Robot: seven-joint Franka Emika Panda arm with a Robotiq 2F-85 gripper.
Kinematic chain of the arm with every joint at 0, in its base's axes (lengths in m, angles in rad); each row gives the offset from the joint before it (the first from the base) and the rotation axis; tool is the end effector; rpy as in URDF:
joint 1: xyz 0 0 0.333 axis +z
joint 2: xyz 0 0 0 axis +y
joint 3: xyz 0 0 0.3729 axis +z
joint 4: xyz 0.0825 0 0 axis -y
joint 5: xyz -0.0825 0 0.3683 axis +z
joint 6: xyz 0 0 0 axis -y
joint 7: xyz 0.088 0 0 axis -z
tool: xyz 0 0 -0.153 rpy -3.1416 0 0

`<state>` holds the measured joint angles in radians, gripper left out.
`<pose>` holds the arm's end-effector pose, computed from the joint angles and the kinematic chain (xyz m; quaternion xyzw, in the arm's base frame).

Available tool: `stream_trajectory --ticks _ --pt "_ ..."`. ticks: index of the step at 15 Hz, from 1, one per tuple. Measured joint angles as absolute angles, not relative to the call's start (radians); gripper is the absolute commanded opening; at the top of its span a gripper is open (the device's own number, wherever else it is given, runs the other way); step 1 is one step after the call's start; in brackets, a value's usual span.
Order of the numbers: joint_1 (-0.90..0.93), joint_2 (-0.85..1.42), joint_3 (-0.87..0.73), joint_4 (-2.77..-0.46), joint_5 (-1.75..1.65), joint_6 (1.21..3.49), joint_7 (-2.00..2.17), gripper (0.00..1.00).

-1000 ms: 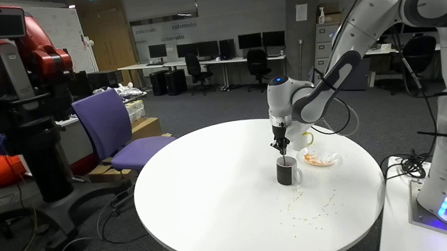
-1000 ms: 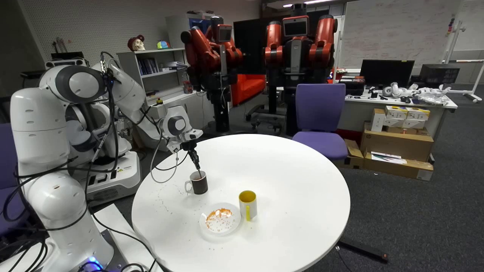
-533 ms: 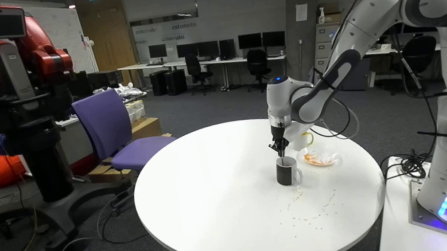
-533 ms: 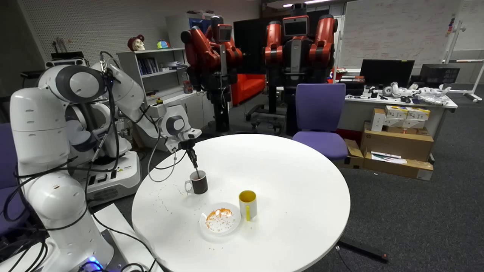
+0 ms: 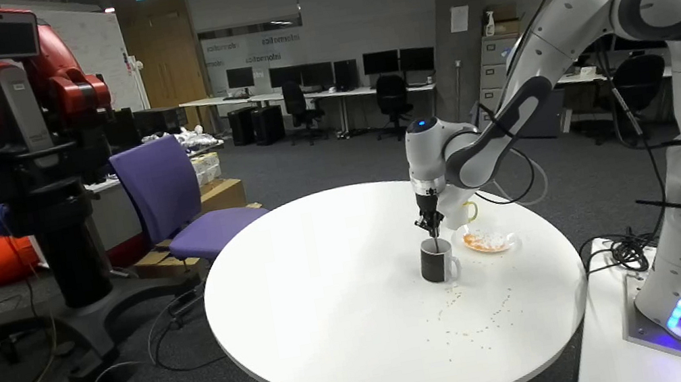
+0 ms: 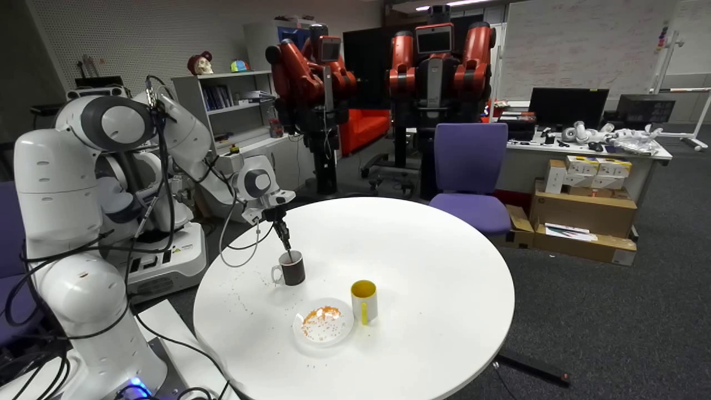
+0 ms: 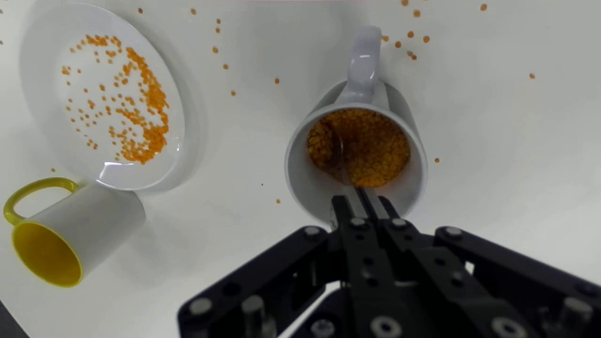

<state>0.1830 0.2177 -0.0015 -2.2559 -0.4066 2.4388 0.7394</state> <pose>0.5321 0.0849 0.2869 0.9844 -0.1193 0.0416 0.1222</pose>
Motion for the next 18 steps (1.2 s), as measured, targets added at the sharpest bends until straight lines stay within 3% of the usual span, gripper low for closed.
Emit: stream_trajectory --ticks 18 --pt "0.145 0.220 -0.010 -2.254 -0.178 2.555 0.694 0.01"
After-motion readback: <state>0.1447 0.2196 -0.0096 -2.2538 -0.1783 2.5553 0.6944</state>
